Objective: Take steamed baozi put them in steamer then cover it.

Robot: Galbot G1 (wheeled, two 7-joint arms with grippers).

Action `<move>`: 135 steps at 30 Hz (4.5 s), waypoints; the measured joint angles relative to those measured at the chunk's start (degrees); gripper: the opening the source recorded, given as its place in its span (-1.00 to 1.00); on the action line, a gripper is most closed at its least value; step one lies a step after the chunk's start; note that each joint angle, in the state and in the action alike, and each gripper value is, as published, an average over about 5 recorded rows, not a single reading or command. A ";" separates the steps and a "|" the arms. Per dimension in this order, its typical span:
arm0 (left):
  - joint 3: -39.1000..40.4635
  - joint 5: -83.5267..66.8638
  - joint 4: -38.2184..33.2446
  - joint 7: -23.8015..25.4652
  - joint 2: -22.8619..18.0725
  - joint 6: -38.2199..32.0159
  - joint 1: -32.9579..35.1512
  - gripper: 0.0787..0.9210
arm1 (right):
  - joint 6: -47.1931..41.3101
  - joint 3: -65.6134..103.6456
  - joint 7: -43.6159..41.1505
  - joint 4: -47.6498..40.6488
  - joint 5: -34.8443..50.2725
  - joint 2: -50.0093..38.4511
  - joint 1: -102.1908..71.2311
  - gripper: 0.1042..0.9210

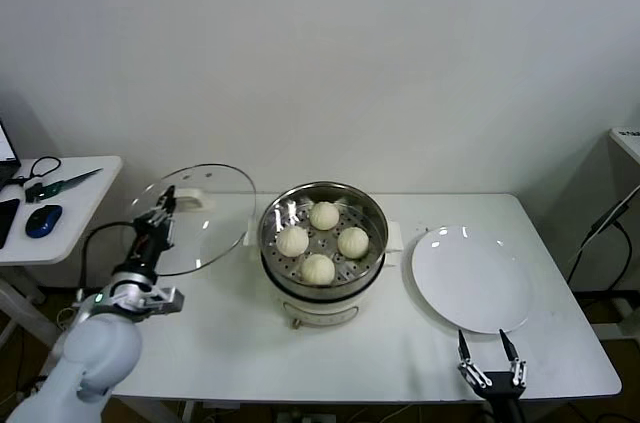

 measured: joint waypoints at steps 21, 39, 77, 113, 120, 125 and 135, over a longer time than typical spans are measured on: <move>26.22 21.53 3.37 9.77 -18.76 14.02 -13.89 -0.87 | -1.07 0.64 -0.23 0.90 0.62 -2.16 0.56 0.76; 29.86 30.37 12.37 8.90 -29.31 15.99 -15.06 -0.87 | -0.28 0.50 -0.33 0.75 0.94 -1.98 0.83 0.76; 28.24 33.88 14.90 6.67 -28.60 13.52 -12.74 -0.86 | 1.68 0.53 -1.22 0.99 -1.04 -0.29 0.30 0.76; 13.70 -15.68 -3.57 -3.73 -18.61 0.53 -1.42 0.77 | -2.03 -0.73 1.13 4.19 -1.31 -0.73 0.74 0.76; 0.40 -41.45 -2.82 -7.84 -16.74 -10.17 7.00 0.77 | -2.15 -0.66 1.77 3.62 -0.39 -1.26 1.91 0.76; -4.47 -53.88 -0.59 -9.43 -16.47 -17.69 12.92 0.77 | -2.71 -0.92 2.23 3.03 0.31 -1.26 2.66 0.76; -6.12 -62.10 6.27 -10.22 -19.08 -29.11 18.83 0.77 | -3.78 -1.27 2.42 1.97 1.78 -1.56 3.55 0.76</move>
